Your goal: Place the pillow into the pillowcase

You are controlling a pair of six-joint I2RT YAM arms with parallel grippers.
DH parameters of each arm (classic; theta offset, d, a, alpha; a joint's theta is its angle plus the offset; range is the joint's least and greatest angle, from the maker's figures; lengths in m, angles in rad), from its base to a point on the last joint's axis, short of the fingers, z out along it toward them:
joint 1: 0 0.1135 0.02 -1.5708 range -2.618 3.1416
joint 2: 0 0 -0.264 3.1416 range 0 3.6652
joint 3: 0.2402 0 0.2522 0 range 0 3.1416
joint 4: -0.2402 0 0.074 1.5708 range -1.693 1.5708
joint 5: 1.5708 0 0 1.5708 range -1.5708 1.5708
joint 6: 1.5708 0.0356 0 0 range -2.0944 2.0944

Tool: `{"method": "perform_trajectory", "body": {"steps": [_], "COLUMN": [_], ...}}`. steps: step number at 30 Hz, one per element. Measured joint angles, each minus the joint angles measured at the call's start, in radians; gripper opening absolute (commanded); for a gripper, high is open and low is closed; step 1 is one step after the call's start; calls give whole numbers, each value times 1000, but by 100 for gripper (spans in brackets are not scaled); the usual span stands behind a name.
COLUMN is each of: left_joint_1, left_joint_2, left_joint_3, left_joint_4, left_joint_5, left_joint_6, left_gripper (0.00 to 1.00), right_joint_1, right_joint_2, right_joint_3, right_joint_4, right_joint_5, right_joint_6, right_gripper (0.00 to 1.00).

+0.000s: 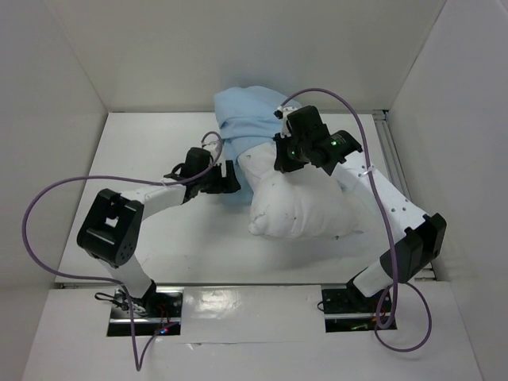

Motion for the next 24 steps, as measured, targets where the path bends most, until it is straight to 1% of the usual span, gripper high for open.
{"method": "perform_trajectory", "body": {"steps": [1, 2, 4, 5, 6, 8, 9, 14, 16, 18, 20, 23, 24], "left_joint_1": [0, 0, 0, 0, 0, 0, 0, 1, 2, 3, 3, 3, 4], "left_joint_2": [21, 37, 57, 60, 61, 62, 62, 49, 13, -42, -77, -120, -138], "left_joint_3": [7, 11, 12, 12, 11, 11, 11, -18, -68, -106, -93, 29, 61], "left_joint_4": [11, 20, 43, 59, 76, 115, 136, 240, 291, 323, 343, 356, 376], "left_joint_5": [4, 10, 40, 56, 72, 105, 128, 242, 288, 338, 383, 454, 474], "left_joint_6": [12, 16, 20, 18, 14, 2, -1, -64, -110, -178, -223, -278, -295], "left_gripper": [91, 80, 66, 56, 31, 2, 0, 0, 0, 0, 0, 0, 0], "right_joint_1": [-4, -9, -13, -14, -15, -21, -22, -23, -23, -23, -31, -56, -58], "right_joint_2": [0, 0, 0, 0, 0, 1, 1, 1, 5, 25, 68, 139, 179], "right_joint_3": [1, 2, 3, 3, 3, 3, 3, 3, 8, 45, 144, 329, 437], "right_joint_4": [0, -1, -2, -2, -2, -1, -1, -1, -5, -22, -58, -74, -71], "right_joint_5": [-5, -9, -14, -18, -22, -27, -27, -27, -19, 5, 35, 85, 116], "right_joint_6": [0, 0, 0, 0, 0, 0, 0, 2, 6, 6, 5, -5, -11], "right_gripper": [0, 0, 0, 0, 0, 0, 0, 0, 0, 0, 0, 0, 0]}}
